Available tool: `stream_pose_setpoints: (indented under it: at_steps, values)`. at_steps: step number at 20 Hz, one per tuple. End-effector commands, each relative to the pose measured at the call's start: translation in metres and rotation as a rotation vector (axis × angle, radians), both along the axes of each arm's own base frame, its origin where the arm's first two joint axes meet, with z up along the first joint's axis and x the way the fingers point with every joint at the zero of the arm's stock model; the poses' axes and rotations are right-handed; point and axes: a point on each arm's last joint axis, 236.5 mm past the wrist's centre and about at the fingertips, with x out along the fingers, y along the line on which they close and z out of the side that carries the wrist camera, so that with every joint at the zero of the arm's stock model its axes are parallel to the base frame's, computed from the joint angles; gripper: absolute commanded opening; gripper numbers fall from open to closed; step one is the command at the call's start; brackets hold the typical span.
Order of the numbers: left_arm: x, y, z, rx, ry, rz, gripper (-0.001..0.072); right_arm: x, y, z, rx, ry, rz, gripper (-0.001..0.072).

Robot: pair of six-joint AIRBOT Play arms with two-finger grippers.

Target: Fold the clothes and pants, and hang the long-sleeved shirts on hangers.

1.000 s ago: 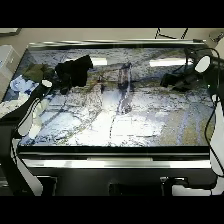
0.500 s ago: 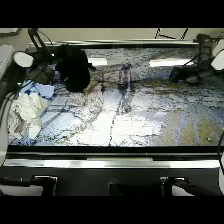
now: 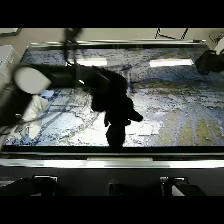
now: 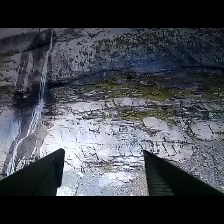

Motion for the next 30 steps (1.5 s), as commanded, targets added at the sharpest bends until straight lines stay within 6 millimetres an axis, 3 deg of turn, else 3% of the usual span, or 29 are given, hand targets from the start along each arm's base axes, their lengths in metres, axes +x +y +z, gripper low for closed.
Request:
stream_pose_setpoints:
  at_steps: [1,2,3,5,7,10,12,14,17,19,23,25,28,29,30]
  values:
    - [-0.024,-0.059,-0.121,0.076,0.195,-0.015,0.0040,-0.021,-0.001,-0.018,-0.003,0.109,-0.001,0.0653]
    - [-0.026,-0.066,-0.159,0.094,0.313,0.032,0.0344,-0.020,-0.001,-0.033,-0.001,0.168,0.000,0.0711]
    - [-0.028,-0.068,-0.185,0.096,0.420,0.081,0.0720,-0.015,-0.001,-0.050,-0.001,0.226,0.000,0.0712]
    - [-0.023,-0.049,-0.205,0.131,0.555,0.129,0.0720,0.007,-0.008,-0.089,-0.012,0.328,-0.013,0.0712]
    - [-0.006,-0.001,-0.196,0.191,0.592,0.138,0.0720,0.025,-0.020,-0.143,0.032,0.472,-0.037,0.0710]
    - [-0.001,0.092,-0.190,0.282,0.728,0.181,0.0720,0.002,-0.020,-0.224,0.251,0.826,-0.033,0.0702]
    - [-0.020,0.122,-0.207,0.300,0.851,0.178,0.0720,-0.021,-0.005,-0.261,0.397,0.997,0.010,0.0702]
    - [-0.037,0.110,-0.232,0.222,0.931,0.160,0.0720,-0.042,0.012,-0.296,0.450,1.073,0.059,0.0702]
    - [-0.053,0.065,-0.268,0.031,0.965,0.168,0.0720,-0.063,0.035,-0.341,0.551,1.108,0.055,0.0702]
    - [-0.065,0.049,-0.291,-0.008,0.986,0.208,0.0720,-0.069,0.041,-0.358,0.582,1.111,0.034,0.0702]
    - [-0.082,0.024,-0.316,0.007,0.990,0.207,0.0719,-0.074,0.044,-0.368,0.594,1.111,0.033,0.0714]
    - [-0.077,0.011,-0.318,-0.026,0.963,0.235,0.0703,-0.074,0.048,-0.370,0.613,1.109,0.031,0.0714]
    - [-0.066,0.007,-0.318,-0.052,0.928,0.282,0.0088,-0.077,0.053,-0.377,0.640,1.108,0.016,0.0712]
    - [-0.064,0.008,-0.316,-0.055,0.923,0.278,0.0026,-0.080,0.056,-0.382,0.656,1.107,0.005,0.0708]
    - [-0.062,0.009,-0.313,-0.058,0.912,0.274,0.0024,-0.081,0.060,-0.387,0.681,1.102,-0.006,0.0703]
